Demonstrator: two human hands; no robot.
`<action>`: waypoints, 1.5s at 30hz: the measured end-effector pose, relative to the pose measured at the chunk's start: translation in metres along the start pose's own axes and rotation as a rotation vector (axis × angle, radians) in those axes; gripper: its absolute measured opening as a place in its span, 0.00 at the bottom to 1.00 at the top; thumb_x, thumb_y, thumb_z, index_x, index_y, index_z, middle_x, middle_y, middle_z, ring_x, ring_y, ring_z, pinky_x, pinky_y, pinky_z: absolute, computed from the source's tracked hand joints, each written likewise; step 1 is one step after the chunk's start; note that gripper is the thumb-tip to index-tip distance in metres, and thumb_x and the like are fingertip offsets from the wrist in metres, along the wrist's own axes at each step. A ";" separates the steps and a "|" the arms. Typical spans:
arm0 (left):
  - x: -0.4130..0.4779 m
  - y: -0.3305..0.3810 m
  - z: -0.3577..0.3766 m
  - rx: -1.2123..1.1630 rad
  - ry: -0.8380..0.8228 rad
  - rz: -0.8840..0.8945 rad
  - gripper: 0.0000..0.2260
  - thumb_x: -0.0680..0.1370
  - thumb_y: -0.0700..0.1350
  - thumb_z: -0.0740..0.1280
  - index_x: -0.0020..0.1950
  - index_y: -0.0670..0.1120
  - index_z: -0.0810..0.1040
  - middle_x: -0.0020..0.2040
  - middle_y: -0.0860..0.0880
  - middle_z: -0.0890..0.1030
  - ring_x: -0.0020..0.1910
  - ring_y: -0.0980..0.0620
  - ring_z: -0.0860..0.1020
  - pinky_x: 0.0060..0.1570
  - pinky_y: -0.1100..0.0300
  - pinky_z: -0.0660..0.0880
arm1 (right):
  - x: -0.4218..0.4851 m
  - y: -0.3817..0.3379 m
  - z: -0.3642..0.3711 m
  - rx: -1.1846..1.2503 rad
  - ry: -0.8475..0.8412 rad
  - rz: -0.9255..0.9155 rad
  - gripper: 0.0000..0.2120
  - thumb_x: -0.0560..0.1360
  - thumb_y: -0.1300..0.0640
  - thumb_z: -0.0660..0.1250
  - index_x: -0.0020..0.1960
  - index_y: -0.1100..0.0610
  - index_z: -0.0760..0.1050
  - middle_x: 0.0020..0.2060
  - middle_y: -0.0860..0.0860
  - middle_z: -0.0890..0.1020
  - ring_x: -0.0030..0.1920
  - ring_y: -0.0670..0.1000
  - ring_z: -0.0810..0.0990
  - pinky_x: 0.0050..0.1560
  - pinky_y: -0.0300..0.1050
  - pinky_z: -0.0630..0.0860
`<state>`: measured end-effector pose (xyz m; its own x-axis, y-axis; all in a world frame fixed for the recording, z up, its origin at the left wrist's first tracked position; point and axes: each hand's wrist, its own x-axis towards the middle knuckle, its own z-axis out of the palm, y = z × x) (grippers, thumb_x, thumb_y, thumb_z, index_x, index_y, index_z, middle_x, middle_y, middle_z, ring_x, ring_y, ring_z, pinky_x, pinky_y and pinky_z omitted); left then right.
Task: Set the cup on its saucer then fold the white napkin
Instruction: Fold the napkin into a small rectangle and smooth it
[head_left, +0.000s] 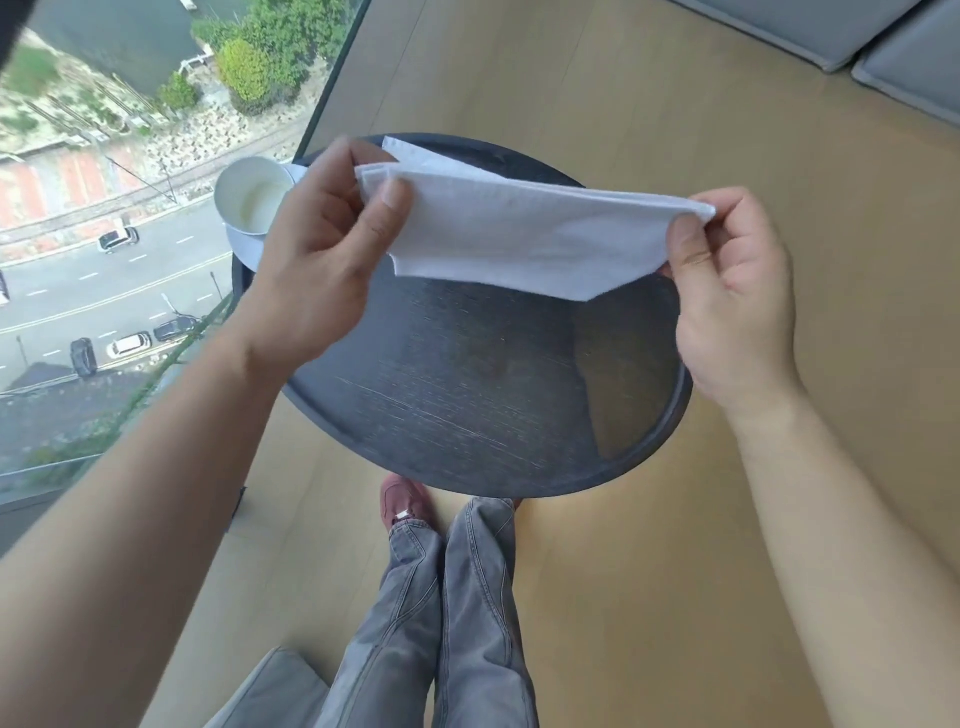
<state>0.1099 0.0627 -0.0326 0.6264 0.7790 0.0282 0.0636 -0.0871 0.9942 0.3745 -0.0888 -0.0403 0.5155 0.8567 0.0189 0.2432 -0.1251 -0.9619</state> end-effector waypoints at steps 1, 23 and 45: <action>-0.007 -0.001 -0.001 0.047 0.018 0.019 0.03 0.87 0.48 0.61 0.53 0.53 0.72 0.38 0.52 0.71 0.35 0.53 0.65 0.36 0.59 0.62 | -0.009 0.000 0.003 -0.076 0.029 -0.056 0.04 0.85 0.51 0.61 0.51 0.47 0.71 0.44 0.44 0.76 0.44 0.47 0.73 0.47 0.47 0.73; -0.088 -0.105 0.028 0.456 0.195 -0.555 0.08 0.86 0.53 0.58 0.51 0.51 0.68 0.35 0.54 0.73 0.35 0.64 0.72 0.33 0.70 0.66 | -0.078 0.088 0.064 -0.524 -0.138 0.355 0.08 0.85 0.47 0.54 0.48 0.48 0.62 0.31 0.44 0.72 0.33 0.52 0.73 0.33 0.52 0.66; -0.070 -0.118 0.043 0.774 0.412 -0.631 0.13 0.82 0.53 0.61 0.46 0.44 0.69 0.45 0.47 0.76 0.45 0.42 0.74 0.42 0.49 0.67 | -0.050 0.082 0.093 -0.833 0.004 0.552 0.16 0.82 0.42 0.60 0.51 0.55 0.66 0.45 0.57 0.83 0.42 0.62 0.80 0.39 0.52 0.75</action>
<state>0.0921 -0.0083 -0.1561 0.0084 0.9571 -0.2895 0.8474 0.1469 0.5103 0.2924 -0.0960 -0.1457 0.7324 0.5710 -0.3708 0.4661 -0.8175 -0.3382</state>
